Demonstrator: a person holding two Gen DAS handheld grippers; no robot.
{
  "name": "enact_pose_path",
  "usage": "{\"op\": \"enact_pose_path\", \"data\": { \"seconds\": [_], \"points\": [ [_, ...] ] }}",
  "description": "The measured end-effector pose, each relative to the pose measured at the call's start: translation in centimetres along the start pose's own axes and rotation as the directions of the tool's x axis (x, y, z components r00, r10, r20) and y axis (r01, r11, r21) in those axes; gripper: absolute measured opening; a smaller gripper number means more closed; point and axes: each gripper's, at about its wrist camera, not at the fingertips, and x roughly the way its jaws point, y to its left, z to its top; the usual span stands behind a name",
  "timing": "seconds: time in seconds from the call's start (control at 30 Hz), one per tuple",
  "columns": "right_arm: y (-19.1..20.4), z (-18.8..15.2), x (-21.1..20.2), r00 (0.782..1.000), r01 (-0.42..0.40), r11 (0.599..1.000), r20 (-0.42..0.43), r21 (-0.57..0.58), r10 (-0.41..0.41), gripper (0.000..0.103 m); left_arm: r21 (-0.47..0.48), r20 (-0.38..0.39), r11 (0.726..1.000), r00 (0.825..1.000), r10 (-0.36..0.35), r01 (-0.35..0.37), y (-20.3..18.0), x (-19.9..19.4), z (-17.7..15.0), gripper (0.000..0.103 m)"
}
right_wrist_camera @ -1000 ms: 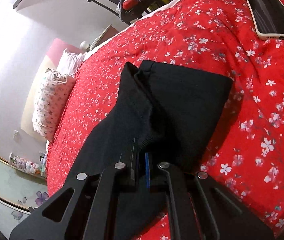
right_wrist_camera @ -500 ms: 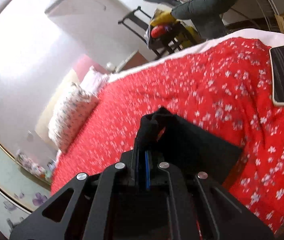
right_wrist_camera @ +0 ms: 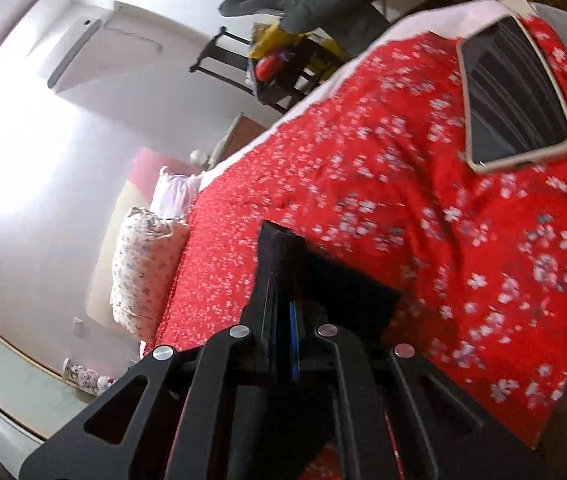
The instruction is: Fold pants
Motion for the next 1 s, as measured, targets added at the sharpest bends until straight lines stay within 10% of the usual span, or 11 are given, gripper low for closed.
{"op": "enact_pose_path", "data": {
  "seconds": [0.1,0.27,0.6,1.0],
  "points": [
    [-0.7,-0.2,0.0,0.999,0.029,1.000,-0.019,0.002,-0.029,0.005,-0.010,0.036,1.000,0.999,-0.006,0.006,0.4,-0.2,0.0,0.016],
    [-1.1,-0.3,-0.1,0.999,0.030,1.000,-0.035,0.004,-0.030,0.005,-0.123,0.116,0.992,0.993,0.020,-0.005,2.4,-2.0,2.5,0.058],
    [-1.3,-0.5,0.0,0.999,0.029,0.999,-0.044,0.018,-0.028,0.005,-0.269,0.061,0.963,0.998,-0.013,0.029,6.6,-1.0,7.5,0.055],
    [-0.7,-0.7,0.0,0.999,0.022,1.000,-0.049,0.006,-0.021,0.005,-0.166,0.073,0.984,0.994,0.082,-0.069,5.9,-2.2,7.7,0.011]
  ]
}}
